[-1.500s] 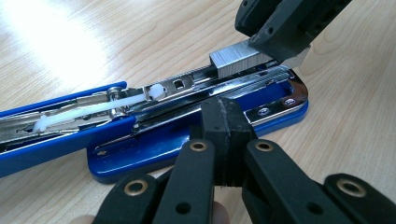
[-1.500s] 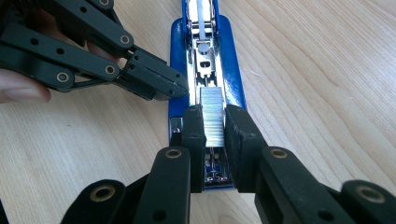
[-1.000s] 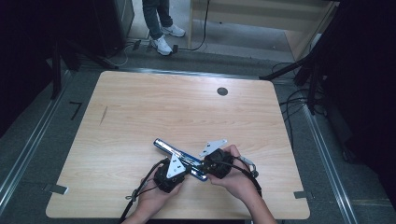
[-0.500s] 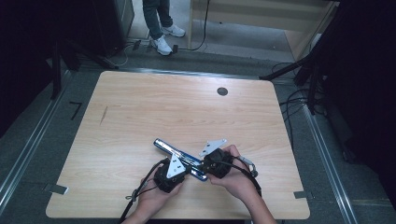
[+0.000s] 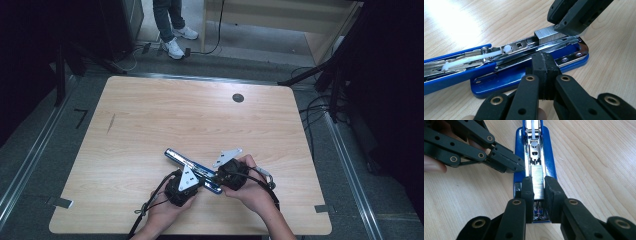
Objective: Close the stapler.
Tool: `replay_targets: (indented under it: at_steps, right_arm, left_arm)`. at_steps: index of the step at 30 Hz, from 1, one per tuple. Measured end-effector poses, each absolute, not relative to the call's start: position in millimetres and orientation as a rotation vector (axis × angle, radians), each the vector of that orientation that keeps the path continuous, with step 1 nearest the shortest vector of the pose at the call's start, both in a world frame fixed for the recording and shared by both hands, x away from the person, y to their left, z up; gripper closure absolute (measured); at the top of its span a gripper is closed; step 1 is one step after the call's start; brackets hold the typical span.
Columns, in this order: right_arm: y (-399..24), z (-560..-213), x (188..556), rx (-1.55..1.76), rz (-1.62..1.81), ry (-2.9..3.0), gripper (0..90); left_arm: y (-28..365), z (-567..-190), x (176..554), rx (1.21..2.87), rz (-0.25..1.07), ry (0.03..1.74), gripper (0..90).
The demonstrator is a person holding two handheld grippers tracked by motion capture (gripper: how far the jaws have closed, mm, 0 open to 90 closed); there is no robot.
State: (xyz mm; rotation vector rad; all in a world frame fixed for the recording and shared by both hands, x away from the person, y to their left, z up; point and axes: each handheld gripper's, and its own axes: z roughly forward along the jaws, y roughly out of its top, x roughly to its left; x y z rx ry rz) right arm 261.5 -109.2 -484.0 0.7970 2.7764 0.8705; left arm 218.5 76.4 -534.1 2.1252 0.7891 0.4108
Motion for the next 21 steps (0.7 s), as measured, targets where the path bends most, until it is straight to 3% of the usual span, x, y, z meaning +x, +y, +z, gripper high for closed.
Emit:
replay_targets:
  at_steps: [21]
  right_arm:
    - [-107.9,-479.5,260.5,0.795,0.846,2.784,79.4]
  left_arm:
    - [76.3,-534.1,218.4,2.124,0.411,0.789,90.0]
